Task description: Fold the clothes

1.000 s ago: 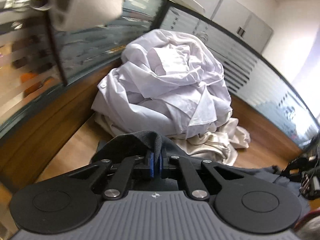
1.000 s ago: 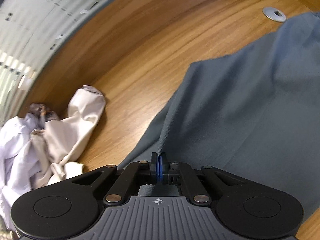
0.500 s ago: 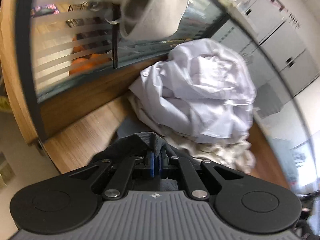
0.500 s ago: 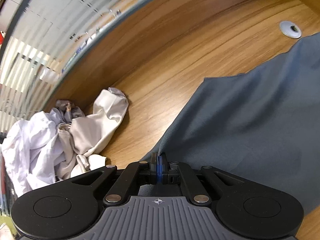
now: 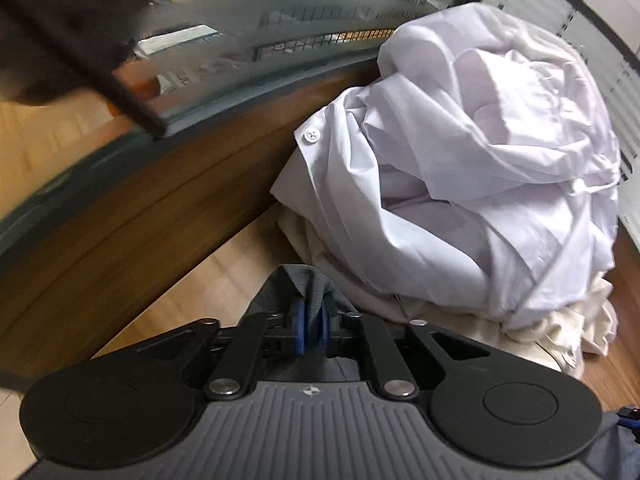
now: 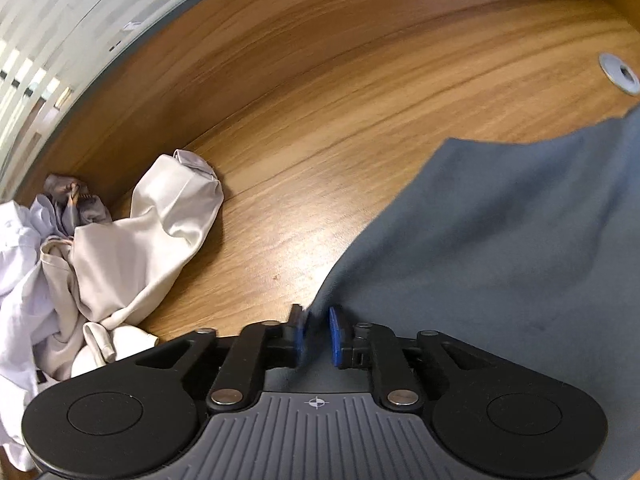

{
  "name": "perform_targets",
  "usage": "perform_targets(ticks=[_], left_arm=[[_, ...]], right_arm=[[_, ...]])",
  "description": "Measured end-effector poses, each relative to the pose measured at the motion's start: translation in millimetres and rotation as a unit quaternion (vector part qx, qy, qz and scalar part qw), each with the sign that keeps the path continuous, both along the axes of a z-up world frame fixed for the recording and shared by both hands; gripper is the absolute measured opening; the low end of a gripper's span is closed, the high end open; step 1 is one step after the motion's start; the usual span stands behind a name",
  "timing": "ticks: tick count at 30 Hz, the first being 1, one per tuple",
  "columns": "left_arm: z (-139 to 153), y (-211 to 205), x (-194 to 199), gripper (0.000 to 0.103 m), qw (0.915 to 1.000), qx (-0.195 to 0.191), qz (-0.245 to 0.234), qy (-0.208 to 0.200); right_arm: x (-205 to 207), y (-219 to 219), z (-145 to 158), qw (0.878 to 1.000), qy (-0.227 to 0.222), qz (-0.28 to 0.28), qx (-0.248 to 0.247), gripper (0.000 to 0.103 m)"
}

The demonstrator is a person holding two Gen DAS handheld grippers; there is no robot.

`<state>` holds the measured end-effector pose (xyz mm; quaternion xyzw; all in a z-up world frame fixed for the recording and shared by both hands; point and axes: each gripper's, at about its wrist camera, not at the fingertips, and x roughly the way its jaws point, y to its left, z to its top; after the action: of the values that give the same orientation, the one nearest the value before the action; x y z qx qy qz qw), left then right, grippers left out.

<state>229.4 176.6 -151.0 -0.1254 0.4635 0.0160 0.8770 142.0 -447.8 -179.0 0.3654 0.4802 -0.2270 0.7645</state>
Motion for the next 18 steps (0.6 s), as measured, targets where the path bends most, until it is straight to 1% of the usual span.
perform_targets(ticks=[1, 2, 4, 7, 9, 13, 16, 18], left_arm=[[-3, -1, 4, 0.025, 1.0000, 0.006, 0.002, -0.003], [-4, -1, 5, 0.029, 0.9999, 0.013, 0.002, -0.010], [-4, -2, 6, 0.049, 0.9994, 0.023, 0.001, -0.028], [0, 0, 0, 0.060, 0.9986, 0.020, -0.012, -0.047], [3, 1, -5, 0.062, 0.9979, 0.018, -0.020, -0.059], [7, 5, -23, 0.066, 0.9976, 0.021, -0.039, -0.054], [10, 11, -44, 0.070, 0.9972, 0.015, -0.050, -0.053], [11, 14, -61, 0.072, 0.9967, 0.014, -0.057, -0.055]], right_arm=[[0, 3, 2, 1.000, -0.005, 0.010, -0.004, 0.026], [0, 6, 4, 1.000, -0.009, 0.020, -0.009, 0.027], [-4, 13, 11, 0.999, -0.028, 0.038, -0.016, 0.033], [-18, 30, 26, 0.994, -0.050, 0.093, -0.038, 0.036], [-30, 43, 35, 0.989, -0.053, 0.128, -0.056, 0.036], [-52, 66, 53, 0.980, -0.051, 0.174, -0.083, 0.036], [-69, 81, 59, 0.975, -0.047, 0.195, -0.097, 0.037], [-80, 89, 60, 0.973, -0.045, 0.203, -0.100, 0.037]])
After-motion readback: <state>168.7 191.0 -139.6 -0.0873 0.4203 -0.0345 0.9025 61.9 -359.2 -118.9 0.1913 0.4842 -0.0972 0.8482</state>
